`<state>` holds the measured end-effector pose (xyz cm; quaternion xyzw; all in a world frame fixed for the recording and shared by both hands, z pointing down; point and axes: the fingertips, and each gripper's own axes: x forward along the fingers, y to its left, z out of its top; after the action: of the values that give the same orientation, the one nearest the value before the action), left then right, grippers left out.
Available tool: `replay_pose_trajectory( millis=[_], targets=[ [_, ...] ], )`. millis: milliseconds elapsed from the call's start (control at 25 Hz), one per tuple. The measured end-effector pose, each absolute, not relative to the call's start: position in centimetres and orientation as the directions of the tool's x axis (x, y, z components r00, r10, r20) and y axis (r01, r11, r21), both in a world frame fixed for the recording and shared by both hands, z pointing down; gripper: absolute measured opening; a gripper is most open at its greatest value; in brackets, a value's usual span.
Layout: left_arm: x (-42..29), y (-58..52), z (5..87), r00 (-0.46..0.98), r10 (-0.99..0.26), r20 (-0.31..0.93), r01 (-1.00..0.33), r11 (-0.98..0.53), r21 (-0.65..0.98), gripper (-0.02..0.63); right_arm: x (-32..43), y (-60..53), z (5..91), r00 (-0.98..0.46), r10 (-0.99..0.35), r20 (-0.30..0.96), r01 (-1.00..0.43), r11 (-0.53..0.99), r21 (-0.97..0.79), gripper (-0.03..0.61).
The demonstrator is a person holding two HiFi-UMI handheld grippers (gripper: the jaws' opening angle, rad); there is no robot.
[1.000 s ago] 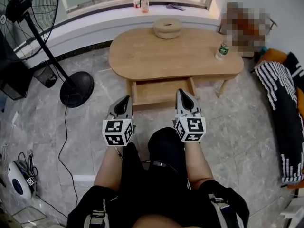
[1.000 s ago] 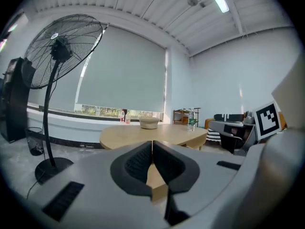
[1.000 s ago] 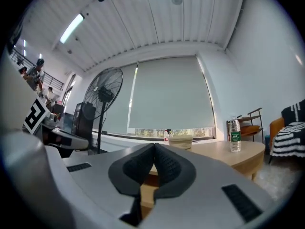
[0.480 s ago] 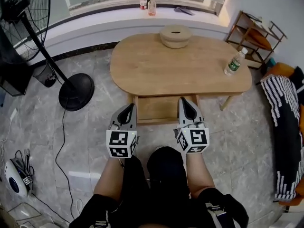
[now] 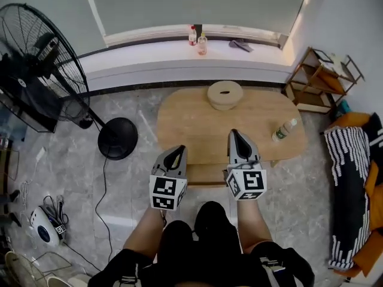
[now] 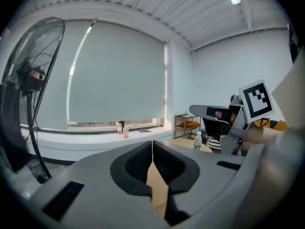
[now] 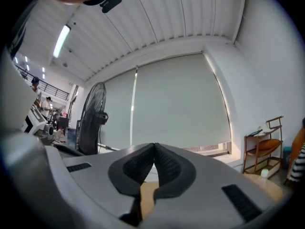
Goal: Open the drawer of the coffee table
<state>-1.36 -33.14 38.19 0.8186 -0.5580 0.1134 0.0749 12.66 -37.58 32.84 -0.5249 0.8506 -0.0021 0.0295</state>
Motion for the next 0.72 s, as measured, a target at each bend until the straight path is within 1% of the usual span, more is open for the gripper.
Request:
replay_pose_trajectory(
  millis=[160, 280, 360, 440, 560, 720],
  targets=[
    [-0.6, -34.7, 23.5, 0.316, -0.911, 0.264, -0.945, -0.328, -0.004, 0.025, 13.7, -38.6, 17.9, -0.452, -0.89, -0.061, -0.89, 0.454, -0.037, 0.012],
    [-0.7, -35.5, 15.1, 0.293, -0.918, 0.267, -0.956, -0.279, 0.092, 0.025, 14.0, -38.9, 9.2, -0.467, -0.882, -0.059, -0.884, 0.468, -0.003, 0.013],
    [-0.8, -35.9, 10.6, 0.282, -0.927, 0.247, -0.959, -0.267, 0.093, 0.025, 13.8, -39.2, 4.6, -0.476, -0.875, -0.091, -0.879, 0.475, 0.034, 0.012],
    [-1.0, -36.4, 7.1, 0.257, -0.943, 0.211, -0.966, -0.254, 0.045, 0.025, 13.8, -39.5, 1.2, -0.484, -0.865, -0.132, -0.875, 0.483, 0.047, 0.012],
    [-1.2, -36.8, 4.3, 0.236, -0.956, 0.172, -0.971, -0.24, -0.002, 0.025, 13.0, -39.8, -1.2, -0.502, -0.85, -0.158, -0.864, 0.501, 0.05, 0.012],
    [-1.9, -36.8, 2.7, 0.279, -0.946, 0.167, -0.959, -0.283, -0.003, 0.025, 11.2, -39.8, -1.8, -0.517, -0.841, -0.16, -0.854, 0.519, 0.029, 0.012]
  ],
)
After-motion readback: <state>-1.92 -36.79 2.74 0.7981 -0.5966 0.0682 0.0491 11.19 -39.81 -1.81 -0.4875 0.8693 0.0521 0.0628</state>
